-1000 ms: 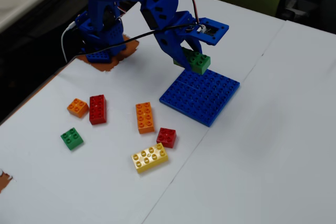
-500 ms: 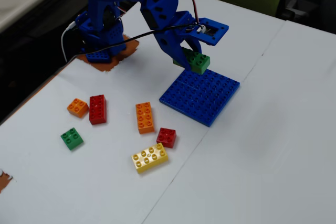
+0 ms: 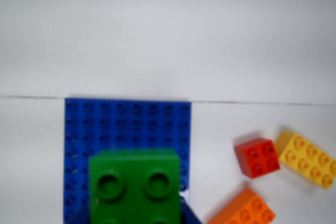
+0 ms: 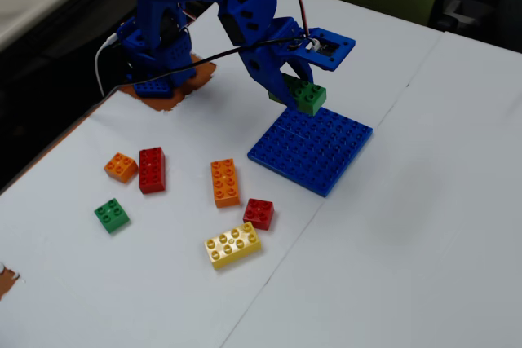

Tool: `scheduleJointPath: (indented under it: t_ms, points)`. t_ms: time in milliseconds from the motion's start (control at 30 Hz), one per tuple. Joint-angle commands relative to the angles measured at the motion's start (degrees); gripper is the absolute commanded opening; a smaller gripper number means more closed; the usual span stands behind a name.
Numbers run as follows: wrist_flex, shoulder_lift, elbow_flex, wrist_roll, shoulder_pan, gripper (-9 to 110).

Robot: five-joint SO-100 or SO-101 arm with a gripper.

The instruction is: Pick up the 2x4 green block and go up the 8x8 blue block.

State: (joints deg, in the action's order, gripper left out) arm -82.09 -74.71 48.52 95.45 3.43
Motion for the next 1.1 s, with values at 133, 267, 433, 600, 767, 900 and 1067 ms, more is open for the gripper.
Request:
scheduleJointPath:
  t_ms: [133,267,433,600,767,900,1067]
  points:
    - [-0.18,-1.93,-2.55,0.18,-0.44,0]
    - [-0.18,-1.93,-2.55,0.09,-0.44,0]
    - [-0.26,-1.93,-2.55,0.09,-0.53,0]
    - [-0.26,-1.93,-2.55,0.09,-0.53,0]
    - [-0.62,-2.02,-2.72,0.18,-0.53,0]
    - [-0.62,-2.02,-3.08,-0.26,-0.53,0]
    - [-0.26,-2.02,-2.99,-0.35,-0.70,0]
